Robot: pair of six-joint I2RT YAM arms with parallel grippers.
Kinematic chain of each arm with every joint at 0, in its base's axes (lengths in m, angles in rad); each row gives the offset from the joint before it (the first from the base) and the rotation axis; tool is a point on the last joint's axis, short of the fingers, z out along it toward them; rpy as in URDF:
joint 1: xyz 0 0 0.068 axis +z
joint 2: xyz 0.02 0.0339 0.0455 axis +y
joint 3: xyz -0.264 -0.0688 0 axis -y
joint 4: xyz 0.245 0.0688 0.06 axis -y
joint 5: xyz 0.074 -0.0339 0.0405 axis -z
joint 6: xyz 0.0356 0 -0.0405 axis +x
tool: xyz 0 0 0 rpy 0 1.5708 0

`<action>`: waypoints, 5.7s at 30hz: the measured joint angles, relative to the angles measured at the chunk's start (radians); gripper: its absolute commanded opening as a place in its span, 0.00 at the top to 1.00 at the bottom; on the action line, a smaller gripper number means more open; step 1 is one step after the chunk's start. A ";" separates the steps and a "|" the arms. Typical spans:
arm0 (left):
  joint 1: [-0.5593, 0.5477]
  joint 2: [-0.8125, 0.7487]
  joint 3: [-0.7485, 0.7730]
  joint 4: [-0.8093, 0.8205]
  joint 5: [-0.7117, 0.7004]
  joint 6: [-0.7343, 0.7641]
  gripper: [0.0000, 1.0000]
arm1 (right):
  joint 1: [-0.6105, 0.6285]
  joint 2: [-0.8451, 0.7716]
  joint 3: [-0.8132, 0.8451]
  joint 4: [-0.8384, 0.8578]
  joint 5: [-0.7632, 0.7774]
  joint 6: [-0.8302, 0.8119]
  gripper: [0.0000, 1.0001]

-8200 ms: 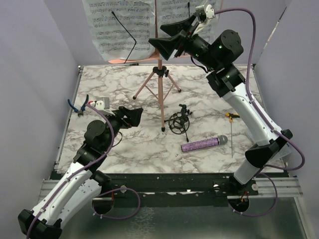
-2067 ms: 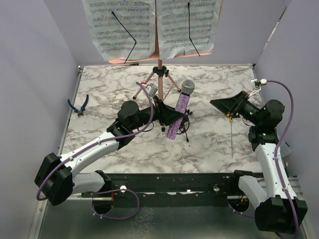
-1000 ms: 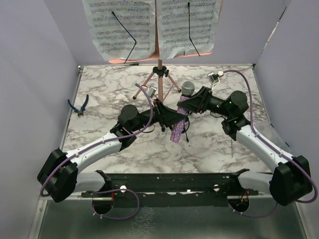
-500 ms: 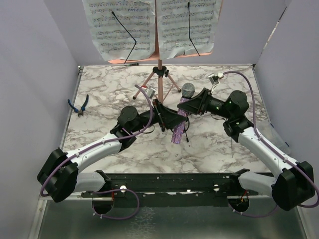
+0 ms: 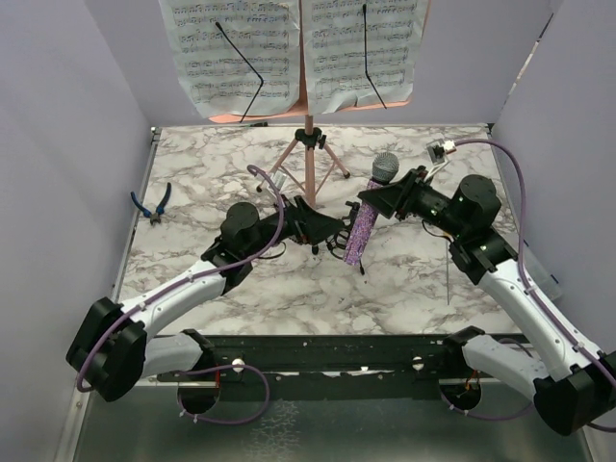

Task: Set up the instrument practice props

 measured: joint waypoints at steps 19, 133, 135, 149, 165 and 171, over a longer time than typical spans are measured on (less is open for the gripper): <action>-0.044 -0.004 -0.001 -0.344 -0.178 0.104 0.03 | 0.000 -0.093 0.035 -0.193 0.217 -0.148 1.00; 0.411 -0.035 -0.082 -0.099 0.198 -0.080 0.01 | 0.000 -0.206 -0.103 0.023 0.327 -0.418 0.99; 0.393 -0.072 -0.082 -0.099 0.200 -0.053 0.01 | 0.000 -0.209 -0.116 0.048 0.305 -0.416 0.99; -0.078 -0.060 0.066 -0.085 0.132 0.269 0.07 | 0.000 -0.252 -0.146 0.140 0.142 -0.211 0.99; -0.265 0.222 0.209 -0.002 0.155 0.350 0.96 | -0.005 -0.298 -0.163 0.166 0.114 -0.044 0.95; -0.269 0.204 0.180 0.017 0.142 0.376 1.00 | -0.003 -0.293 -0.154 0.133 0.113 -0.041 0.59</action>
